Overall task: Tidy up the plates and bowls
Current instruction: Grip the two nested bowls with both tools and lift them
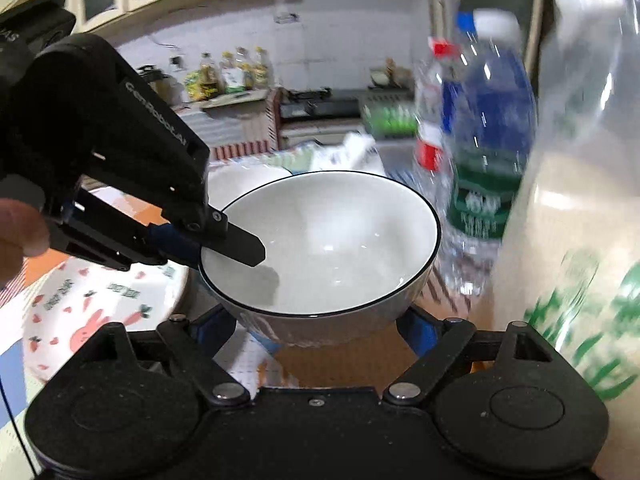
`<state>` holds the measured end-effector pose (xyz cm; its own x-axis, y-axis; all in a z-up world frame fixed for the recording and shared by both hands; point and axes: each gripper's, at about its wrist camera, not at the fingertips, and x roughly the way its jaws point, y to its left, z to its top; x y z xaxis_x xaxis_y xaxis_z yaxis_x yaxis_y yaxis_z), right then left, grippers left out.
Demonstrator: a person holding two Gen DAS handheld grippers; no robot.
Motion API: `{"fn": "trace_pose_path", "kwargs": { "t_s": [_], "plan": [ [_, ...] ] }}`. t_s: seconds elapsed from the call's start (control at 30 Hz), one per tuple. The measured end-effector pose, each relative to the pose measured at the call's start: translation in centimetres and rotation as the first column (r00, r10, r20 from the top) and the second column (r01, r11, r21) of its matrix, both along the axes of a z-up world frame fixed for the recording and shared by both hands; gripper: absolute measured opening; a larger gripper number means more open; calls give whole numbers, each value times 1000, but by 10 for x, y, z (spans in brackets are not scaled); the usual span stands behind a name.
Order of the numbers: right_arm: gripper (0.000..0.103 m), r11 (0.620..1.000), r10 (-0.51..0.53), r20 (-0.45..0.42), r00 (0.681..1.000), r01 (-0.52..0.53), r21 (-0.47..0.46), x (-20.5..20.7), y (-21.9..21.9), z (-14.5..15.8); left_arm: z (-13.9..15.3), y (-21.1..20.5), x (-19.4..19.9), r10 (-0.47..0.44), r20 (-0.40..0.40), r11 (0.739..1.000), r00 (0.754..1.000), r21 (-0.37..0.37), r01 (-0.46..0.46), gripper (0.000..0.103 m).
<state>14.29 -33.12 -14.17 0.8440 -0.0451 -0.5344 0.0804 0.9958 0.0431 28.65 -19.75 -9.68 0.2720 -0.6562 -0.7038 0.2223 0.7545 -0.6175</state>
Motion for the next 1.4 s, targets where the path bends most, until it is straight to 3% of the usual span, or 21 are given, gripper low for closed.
{"fn": "trace_pose_path", "kwargs": {
  "t_s": [0.3, 0.5, 0.6, 1.0, 1.4],
  "plan": [
    [91, 982, 176, 47, 983, -172, -72, -40, 19, 32, 36, 37, -47, -3, 39, 1000, 999, 17, 2, 14],
    [92, 964, 253, 59, 966, -247, -95, -70, 37, 40, 49, 48, -81, -15, 49, 991, 999, 136, 8, 14],
    [92, 955, 286, 46, 957, -281, -93, -81, 46, 40, 50, 56, -95, -20, 37, 988, 999, 154, 14, 14],
    [94, 901, 431, -37, 902, -432, -43, -111, 57, 19, 19, 75, -117, -16, -44, 980, 999, 198, 25, 14],
    [94, 905, 419, -102, 902, -424, -32, -106, 56, -1, -6, 62, -119, -46, -82, 955, 996, 289, 68, 14]
  ]
}}
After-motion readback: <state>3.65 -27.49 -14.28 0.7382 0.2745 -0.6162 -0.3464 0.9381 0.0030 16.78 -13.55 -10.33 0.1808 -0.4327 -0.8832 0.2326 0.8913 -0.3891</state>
